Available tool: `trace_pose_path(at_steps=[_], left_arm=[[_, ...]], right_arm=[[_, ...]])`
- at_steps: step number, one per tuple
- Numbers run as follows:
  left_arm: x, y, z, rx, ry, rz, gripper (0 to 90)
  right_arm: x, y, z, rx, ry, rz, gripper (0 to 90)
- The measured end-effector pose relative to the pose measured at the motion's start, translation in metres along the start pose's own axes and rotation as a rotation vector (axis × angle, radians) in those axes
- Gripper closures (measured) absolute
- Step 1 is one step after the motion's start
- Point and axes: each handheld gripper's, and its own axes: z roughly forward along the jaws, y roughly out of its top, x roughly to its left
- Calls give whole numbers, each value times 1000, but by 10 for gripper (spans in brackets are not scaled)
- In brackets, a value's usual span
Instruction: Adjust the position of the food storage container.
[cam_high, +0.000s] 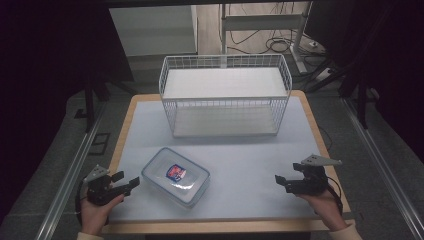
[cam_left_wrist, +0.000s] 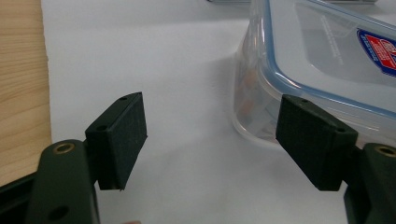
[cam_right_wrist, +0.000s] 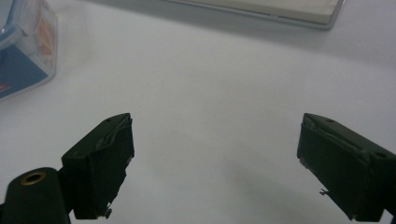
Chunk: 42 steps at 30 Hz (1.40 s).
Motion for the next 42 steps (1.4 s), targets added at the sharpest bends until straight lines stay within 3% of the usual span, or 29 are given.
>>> trace_pose_path(at_steps=[3, 8, 11, 13, 14, 15, 17, 18, 19, 21, 24, 27, 28, 31, 33, 39, 42], left_arm=[[0, 0, -3, -4, -3, -6, 244], [-4, 0, -10, -12, 1, -9, 271], [-10, 2, -19, -28, 4, 8, 387], [-12, 3, -22, -30, 12, -10, 526], [-13, 4, -26, -26, 10, -29, 526], [-16, 5, -29, -26, -21, -24, 679], [-18, 5, -31, -19, -40, -15, 778], [-25, 5, -34, 0, -77, 14, 821], [-25, 5, -34, 0, -77, 14, 854], [-39, 3, -33, 27, -138, 62, 894], [-53, 3, -29, 53, -202, 111, 896], [-62, 4, -25, 75, -228, 144, 896], [-69, 3, -20, 92, -263, 169, 897], [-77, 0, -13, 124, -290, 196, 896], [-82, -3, -6, 151, -296, 200, 897], [-102, -7, 13, 234, -310, 273, 897], [-107, -8, 17, 249, -305, 296, 897]], right_arm=[[1, -1, -1, 0, -11, -15, 116], [-2, -2, -1, 8, -14, 0, 117], [-2, -3, 1, 17, -8, 2, 117], [-1, -3, 1, 21, -8, 1, 118], [-1, -3, 2, 21, -9, 0, 118], [1, -3, 0, 0, -22, -8, 128], [2, -1, -1, -9, -21, -7, 128], [2, -1, -2, -15, -21, -11, 129], [2, -1, -2, -15, -21, -11, 129], [1, -2, -1, -8, -14, 1, 128], [-1, -3, 1, 0, -9, 17, 128], [-1, -2, 0, -4, -6, 17, 129], [-1, -2, 0, -7, -7, 17, 131], [0, -2, -1, -10, -8, 16, 132], [0, -2, 0, -7, -8, 16, 132], [0, -2, 1, 0, -7, 17, 132], [0, -3, 2, 0, -7, 18, 132]])
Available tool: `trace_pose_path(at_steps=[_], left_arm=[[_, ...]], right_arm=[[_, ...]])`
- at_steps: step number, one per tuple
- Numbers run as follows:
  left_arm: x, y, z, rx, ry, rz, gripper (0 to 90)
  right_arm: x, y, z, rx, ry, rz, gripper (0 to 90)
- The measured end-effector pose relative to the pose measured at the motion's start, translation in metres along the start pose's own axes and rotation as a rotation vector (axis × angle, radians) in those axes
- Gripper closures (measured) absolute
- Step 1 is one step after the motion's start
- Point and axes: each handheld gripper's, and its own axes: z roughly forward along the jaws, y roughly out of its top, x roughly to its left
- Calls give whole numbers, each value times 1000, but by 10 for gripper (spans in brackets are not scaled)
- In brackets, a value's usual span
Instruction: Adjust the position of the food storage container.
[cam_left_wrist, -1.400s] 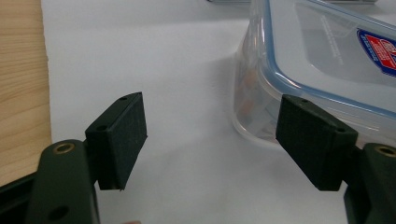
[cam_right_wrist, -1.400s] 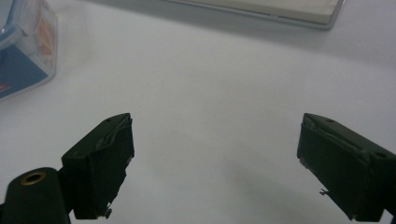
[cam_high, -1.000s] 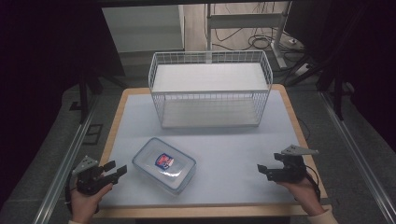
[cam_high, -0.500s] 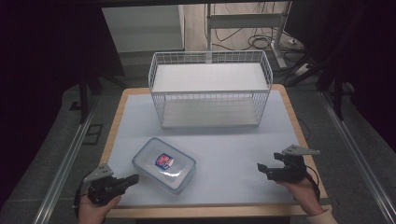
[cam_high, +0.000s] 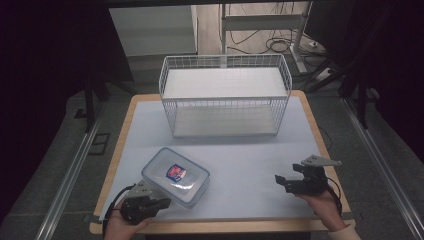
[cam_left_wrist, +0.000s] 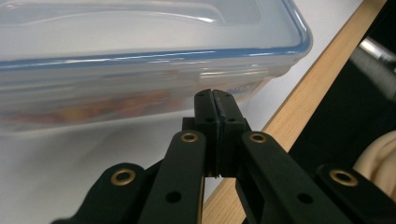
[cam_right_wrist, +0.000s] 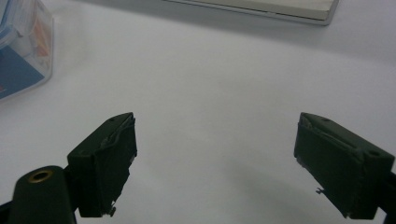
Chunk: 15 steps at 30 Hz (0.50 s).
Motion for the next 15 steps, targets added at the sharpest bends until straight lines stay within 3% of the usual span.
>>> trace_pose_path(at_steps=[5, 9, 15], left_arm=[[-5, 3, 11, 35, -35, 19, 899], [-8, 4, 16, 51, -29, 30, 899], [-13, 9, 24, 71, -53, 52, 899]], right_arm=[[-1, 0, 0, 0, 2, 4, 133], [0, 0, 1, 2, 4, 4, 132], [-1, 0, 1, 3, 2, 5, 132]])
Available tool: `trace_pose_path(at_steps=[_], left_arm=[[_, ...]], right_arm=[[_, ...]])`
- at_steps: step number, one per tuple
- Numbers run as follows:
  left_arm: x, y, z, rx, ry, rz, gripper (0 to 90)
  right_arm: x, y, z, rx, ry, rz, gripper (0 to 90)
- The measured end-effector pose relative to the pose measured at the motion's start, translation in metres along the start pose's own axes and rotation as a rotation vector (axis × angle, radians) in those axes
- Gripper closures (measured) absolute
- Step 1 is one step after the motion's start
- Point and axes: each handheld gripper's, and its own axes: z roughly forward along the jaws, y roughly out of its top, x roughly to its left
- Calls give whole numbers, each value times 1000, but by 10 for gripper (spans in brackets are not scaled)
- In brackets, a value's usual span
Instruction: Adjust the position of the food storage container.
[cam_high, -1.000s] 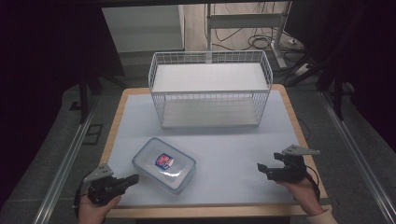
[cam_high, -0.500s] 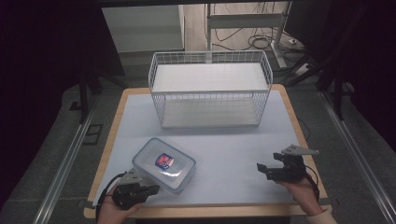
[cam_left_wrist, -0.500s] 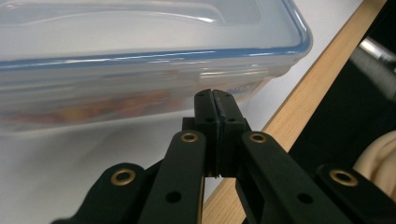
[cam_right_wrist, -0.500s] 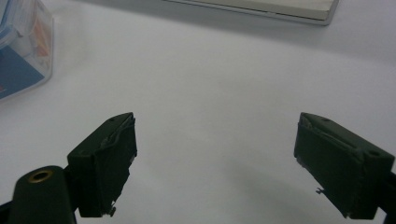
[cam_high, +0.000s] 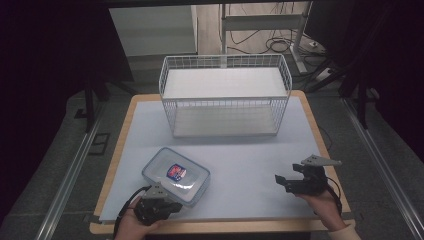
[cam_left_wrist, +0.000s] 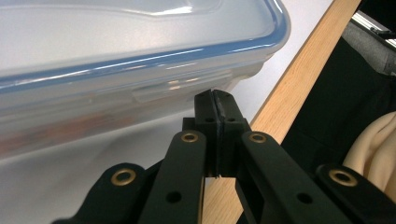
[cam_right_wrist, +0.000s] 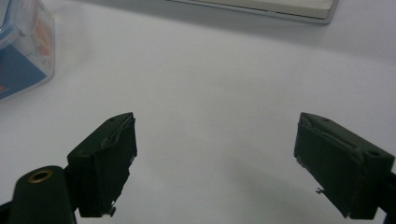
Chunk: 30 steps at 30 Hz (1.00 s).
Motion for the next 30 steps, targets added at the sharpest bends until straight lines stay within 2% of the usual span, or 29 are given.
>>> trace_pose_path(at_steps=[4, 12, 19, 30], left_arm=[[0, 5, 5, -4, -16, -2, 899], [-3, 16, 15, -9, -18, 2, 900], [-8, 36, 32, -11, -2, 20, 900], [-11, 62, 55, -13, 28, 17, 900]], right_arm=[[0, 0, 1, 3, 1, 1, 132], [0, 0, 1, 8, 3, 0, 132], [0, 0, 2, 16, 6, 2, 132], [0, -1, 2, 20, 8, 2, 132]])
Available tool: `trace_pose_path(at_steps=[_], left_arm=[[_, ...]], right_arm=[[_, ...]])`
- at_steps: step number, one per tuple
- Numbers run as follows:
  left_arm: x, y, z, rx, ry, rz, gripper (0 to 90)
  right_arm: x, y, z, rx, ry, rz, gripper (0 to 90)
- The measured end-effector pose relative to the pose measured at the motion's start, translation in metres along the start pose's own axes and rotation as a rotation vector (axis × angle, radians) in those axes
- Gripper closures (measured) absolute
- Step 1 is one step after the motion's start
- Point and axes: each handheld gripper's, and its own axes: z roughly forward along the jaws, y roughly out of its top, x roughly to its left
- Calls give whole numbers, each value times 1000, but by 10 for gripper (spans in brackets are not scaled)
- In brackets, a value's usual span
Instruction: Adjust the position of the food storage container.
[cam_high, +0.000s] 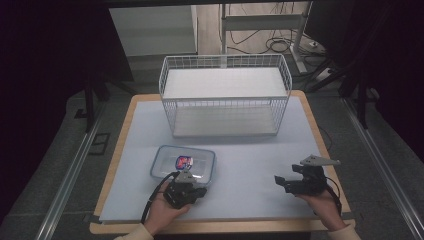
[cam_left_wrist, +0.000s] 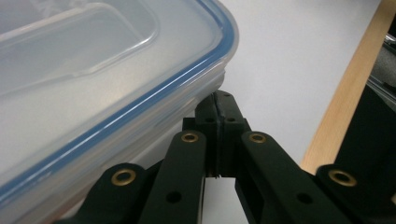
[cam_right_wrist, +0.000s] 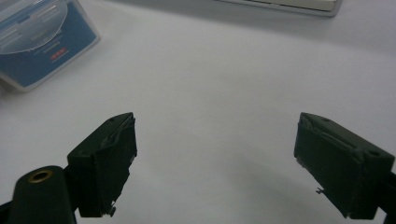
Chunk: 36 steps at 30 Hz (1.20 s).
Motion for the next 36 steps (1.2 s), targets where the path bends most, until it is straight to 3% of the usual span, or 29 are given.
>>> trace_pose_path(at_steps=[3, 8, 10, 12, 14, 16, 21, 22, 25, 26, 30, 31, 33, 36], left_arm=[[0, 4, 4, -6, -9, -16, 900], [-4, 4, 1, -18, -21, -8, 899], [-9, 2, -14, -44, -34, 10, 899], [-10, 0, -19, -55, -35, 11, 899], [-10, -3, -36, -96, -28, 2, 899], [-2, -4, -60, -143, -5, -24, 899], [23, -10, -91, -213, 44, -97, 899], [23, -10, -91, -213, 44, -97, 899], [47, -19, -113, -247, 125, -154, 899], [55, -22, -117, -255, 130, -176, 899], [85, -37, -125, -255, 186, -255, 899], [85, -37, -125, -255, 186, -255, 899], [104, -47, -121, -231, 215, -302, 900], [113, -52, -116, -215, 219, -322, 900]], right_arm=[[0, 0, 1, 3, 0, 0, 132], [0, -1, 0, 4, 1, -3, 132], [-1, -1, 0, 3, -1, -4, 132], [-1, -1, 0, 3, -1, -3, 132], [-1, -1, -1, 1, -2, -2, 133], [-1, -1, -1, 0, -2, -1, 132], [-1, 0, -2, -2, -3, -3, 132], [-1, 0, -2, -2, -3, -3, 132], [-2, 0, -2, -1, -8, -1, 132], [-2, 0, -2, -1, -8, -1, 132], [-2, -1, -1, 2, -6, -2, 132], [-2, -1, -1, 2, -6, -2, 132], [-1, -1, 0, 5, -8, -1, 132], [-2, -1, 0, 8, -11, -6, 133]])
